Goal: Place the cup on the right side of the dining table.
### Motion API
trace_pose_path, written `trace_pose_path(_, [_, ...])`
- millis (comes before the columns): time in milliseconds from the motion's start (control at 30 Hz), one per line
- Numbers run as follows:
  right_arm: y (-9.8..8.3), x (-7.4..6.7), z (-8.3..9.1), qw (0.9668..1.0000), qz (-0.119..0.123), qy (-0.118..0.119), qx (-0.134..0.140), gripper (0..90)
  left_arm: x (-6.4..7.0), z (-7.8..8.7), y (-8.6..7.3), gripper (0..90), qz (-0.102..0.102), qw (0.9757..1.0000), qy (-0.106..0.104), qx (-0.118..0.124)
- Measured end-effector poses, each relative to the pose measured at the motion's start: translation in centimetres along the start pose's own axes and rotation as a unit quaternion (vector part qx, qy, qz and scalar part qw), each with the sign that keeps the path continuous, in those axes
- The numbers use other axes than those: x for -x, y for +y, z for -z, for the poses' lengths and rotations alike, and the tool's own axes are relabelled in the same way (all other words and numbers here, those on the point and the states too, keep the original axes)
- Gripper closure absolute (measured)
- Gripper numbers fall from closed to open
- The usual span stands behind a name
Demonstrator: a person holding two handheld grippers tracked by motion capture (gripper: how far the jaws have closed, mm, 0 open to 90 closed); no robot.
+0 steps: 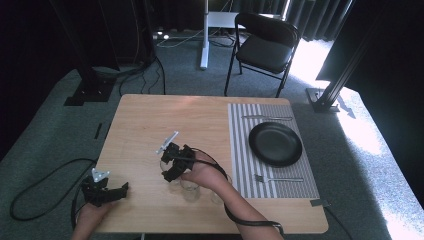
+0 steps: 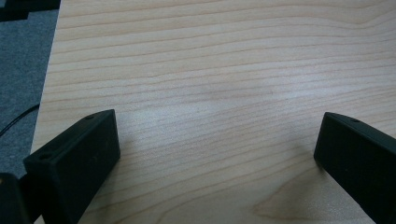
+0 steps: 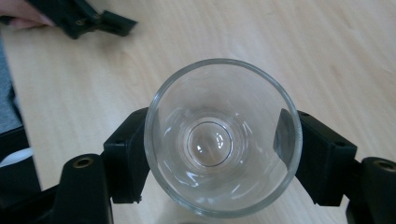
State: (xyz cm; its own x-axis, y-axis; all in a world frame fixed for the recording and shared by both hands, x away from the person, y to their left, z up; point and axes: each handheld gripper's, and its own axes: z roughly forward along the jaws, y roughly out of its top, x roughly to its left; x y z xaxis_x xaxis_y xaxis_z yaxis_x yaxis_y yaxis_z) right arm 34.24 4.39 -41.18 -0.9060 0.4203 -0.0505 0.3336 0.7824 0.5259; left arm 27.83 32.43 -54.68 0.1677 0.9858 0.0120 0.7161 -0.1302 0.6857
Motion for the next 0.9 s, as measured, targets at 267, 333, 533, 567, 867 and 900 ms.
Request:
trace_pose_path(267, [-0.8,2.2,1.2,0.9992,-0.028,-0.029,-0.006,28.5,0.0,0.0,0.0,0.6,0.0,1.0,0.0,0.0])
trace_pose_path(333, [-1.2,3.1,1.6,0.9986,-0.038,-0.037,-0.009,28.5,0.0,0.0,0.0,0.5,0.0,1.0,0.0,0.0])
trace_pose_path(533, [-2.3,4.8,2.6,0.997,-0.054,-0.052,-0.014,28.5,0.0,0.0,0.0,0.6,0.0,1.0,0.0,0.0])
trace_pose_path(567, [-2.4,5.1,2.8,0.9971,-0.051,-0.053,-0.016,28.5,0.0,0.0,0.0,0.6,0.0,1.0,0.0,0.0])
trace_pose_path(867, [-4.0,7.2,4.2,0.9941,-0.085,-0.066,-0.013,28.5,0.0,0.0,0.0,0.5,0.0,1.0,0.0,0.0])
trace_pose_path(900, [-4.4,7.7,4.4,0.9934,-0.09,-0.069,-0.017,28.5,0.0,0.0,0.0,0.6,0.0,1.0,0.0,0.0])
